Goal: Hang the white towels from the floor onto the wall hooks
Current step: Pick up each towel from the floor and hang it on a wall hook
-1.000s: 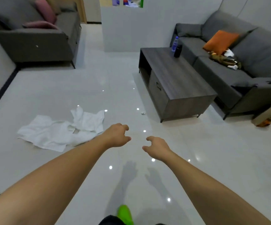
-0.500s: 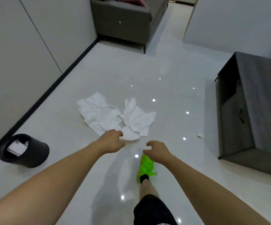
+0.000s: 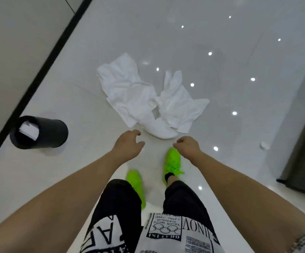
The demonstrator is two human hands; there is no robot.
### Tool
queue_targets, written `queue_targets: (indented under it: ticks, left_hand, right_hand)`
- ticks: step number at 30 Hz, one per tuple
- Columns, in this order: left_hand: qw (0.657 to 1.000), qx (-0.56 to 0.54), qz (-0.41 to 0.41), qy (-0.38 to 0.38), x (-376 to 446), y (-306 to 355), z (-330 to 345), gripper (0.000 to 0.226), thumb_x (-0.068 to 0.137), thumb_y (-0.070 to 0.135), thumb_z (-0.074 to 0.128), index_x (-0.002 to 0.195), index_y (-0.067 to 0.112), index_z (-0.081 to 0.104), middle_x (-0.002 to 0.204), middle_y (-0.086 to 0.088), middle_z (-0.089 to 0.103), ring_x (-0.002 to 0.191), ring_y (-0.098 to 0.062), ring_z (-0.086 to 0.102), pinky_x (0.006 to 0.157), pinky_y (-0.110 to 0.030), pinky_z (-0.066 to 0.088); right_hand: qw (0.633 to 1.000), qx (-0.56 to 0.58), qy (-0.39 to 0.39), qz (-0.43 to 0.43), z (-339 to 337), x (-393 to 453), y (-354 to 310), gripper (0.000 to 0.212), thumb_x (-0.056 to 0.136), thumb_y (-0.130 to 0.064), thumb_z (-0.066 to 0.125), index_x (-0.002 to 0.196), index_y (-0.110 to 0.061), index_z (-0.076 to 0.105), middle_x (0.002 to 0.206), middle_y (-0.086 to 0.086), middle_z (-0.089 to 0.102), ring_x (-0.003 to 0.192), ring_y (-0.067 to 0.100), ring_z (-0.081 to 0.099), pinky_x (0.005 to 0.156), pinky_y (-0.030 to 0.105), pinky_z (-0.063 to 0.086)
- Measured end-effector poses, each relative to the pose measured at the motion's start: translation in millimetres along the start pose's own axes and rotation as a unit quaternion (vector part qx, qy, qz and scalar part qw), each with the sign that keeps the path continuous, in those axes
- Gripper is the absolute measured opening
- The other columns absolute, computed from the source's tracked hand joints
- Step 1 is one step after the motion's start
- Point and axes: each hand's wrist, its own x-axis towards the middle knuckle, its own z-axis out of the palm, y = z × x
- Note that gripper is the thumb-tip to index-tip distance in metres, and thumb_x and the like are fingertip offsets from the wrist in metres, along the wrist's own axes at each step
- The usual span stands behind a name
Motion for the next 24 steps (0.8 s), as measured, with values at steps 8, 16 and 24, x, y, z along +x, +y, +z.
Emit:
queue_targets:
  ticks: [8, 16, 24]
  left_hand:
    - [0.996, 0.006, 0.002, -0.089, 163, -33, 51, 0.047, 0.093, 0.035, 0.059, 0.136, 0.015, 0.053, 0.132, -0.011, 0.056, 0.122, -0.027, 0.050, 0.096, -0.030, 0.036]
    - [0.996, -0.023, 0.009, -0.084, 326, -62, 119, 0.043, 0.090, 0.033, 0.063, 0.128, 0.014, 0.060, 0.123, -0.009, 0.063, 0.115, -0.025, 0.056, 0.097, -0.030, 0.040]
    - [0.996, -0.037, -0.018, -0.079, 449, -108, 209, 0.046, 0.090, 0.037, 0.061, 0.131, 0.017, 0.057, 0.128, -0.008, 0.061, 0.117, -0.025, 0.055, 0.091, -0.029, 0.042]
  right_hand:
    - [0.991, 0.080, 0.023, 0.105, 34, 138, 26, 0.030, 0.087, -0.018, 0.064, 0.102, 0.008, 0.068, 0.090, 0.019, 0.066, 0.090, 0.033, 0.063, 0.089, 0.047, 0.053]
    - [0.975, 0.136, 0.056, 0.166, 85, 296, 68, 0.024, 0.087, -0.016, 0.067, 0.098, 0.005, 0.069, 0.091, 0.023, 0.068, 0.083, 0.037, 0.067, 0.082, 0.049, 0.058]
    - [0.985, 0.031, 0.117, 0.126, 150, 452, 91, 0.060, 0.083, -0.013, 0.064, 0.138, -0.005, 0.042, 0.121, 0.016, 0.056, 0.112, 0.032, 0.056, 0.089, 0.036, 0.048]
